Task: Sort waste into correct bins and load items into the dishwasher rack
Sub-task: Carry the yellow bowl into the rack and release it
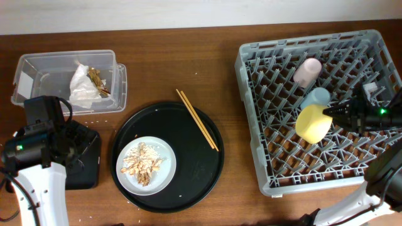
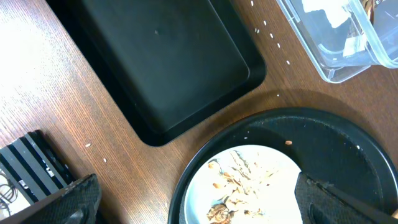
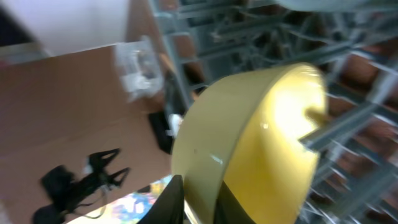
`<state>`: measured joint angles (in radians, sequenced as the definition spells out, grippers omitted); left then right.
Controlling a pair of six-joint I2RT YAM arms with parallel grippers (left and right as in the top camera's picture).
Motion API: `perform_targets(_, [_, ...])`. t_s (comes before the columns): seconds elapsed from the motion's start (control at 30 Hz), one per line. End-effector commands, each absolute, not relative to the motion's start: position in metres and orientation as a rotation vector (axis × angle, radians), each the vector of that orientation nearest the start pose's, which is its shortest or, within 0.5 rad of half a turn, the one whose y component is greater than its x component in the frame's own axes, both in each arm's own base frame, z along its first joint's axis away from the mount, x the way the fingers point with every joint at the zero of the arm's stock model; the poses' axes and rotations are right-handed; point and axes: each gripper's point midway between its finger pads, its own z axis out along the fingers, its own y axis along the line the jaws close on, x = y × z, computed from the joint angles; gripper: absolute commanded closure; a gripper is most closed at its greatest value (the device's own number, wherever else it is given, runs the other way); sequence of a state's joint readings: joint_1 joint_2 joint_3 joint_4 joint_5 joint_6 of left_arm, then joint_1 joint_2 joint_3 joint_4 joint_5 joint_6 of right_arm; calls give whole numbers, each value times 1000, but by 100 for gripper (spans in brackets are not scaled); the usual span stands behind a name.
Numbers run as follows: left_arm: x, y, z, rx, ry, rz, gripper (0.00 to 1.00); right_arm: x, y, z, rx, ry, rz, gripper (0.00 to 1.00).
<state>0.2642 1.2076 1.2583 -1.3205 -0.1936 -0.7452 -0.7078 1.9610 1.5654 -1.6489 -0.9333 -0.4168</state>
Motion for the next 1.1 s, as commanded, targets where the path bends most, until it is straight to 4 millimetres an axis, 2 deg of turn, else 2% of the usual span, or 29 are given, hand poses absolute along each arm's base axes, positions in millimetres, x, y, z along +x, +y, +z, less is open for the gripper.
perform_targets(0.0, [221,95,203,-1405,2412,159,1,272,-134,155,1086,2874,795,82])
perform_targets(0.03, [221,95,203,-1405,2412,159,1,268,-140,158,1128,2880,715,81])
perform_targets(0.07, [221,95,203,-1405,2412,159,1,261,-151,166,1188,2873,561,80])
perform_targets(0.17, [221,95,203,-1405,2412,160,1,255,-155,185,1202,2824,425,80])
perform_targets(0.27, [221,95,203,-1405,2412,160,1,256,-143,200,1126,2812,400,80])
perform_targets(0.37, [221,95,203,-1405,2412,159,1,262,-111,206,958,2891,415,82])
perform_targets(0.47, [221,95,203,-1405,2412,159,1,264,-76,193,738,3039,369,84])
perform_targets(0.57, [221,95,203,-1404,2413,160,1,259,-66,172,758,3125,218,88])
perform_targets(0.67, [221,95,203,-1405,2412,159,1,257,-59,148,782,3175,162,93])
perform_targets(0.9, [221,95,203,-1405,2412,159,1,270,-71,114,832,3196,136,96])
perform_targets(1.03, [221,95,203,-1405,2412,160,1,278,-76,107,826,3179,116,96])
perform_targets(1.07, [221,95,203,-1405,2412,159,1,279,-84,106,854,3162,57,96])
